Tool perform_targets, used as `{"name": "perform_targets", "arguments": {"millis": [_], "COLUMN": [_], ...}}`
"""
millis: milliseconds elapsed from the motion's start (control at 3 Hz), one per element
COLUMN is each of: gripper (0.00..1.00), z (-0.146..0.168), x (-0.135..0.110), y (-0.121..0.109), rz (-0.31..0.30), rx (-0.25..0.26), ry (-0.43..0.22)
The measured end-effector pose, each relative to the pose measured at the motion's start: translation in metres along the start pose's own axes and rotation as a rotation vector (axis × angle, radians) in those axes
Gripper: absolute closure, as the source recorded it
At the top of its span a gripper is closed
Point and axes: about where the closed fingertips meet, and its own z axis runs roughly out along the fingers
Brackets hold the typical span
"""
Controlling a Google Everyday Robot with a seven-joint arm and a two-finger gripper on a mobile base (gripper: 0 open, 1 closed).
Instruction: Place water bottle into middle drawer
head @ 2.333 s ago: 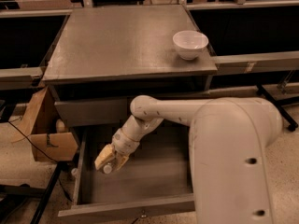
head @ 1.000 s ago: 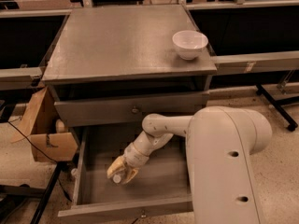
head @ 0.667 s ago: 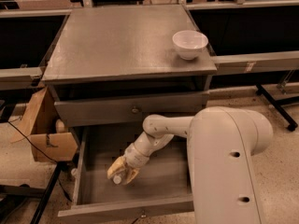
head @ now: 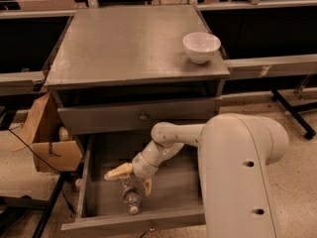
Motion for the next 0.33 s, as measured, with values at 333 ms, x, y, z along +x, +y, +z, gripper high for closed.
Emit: {"name": "perform_targets", "arguments": {"millis": [333], "gripper": [0.0], "z": [0.0], "x": [0.0], "y": [0.0], "rz": [0.0], "rx": [0.0], "ry": [0.0]}}
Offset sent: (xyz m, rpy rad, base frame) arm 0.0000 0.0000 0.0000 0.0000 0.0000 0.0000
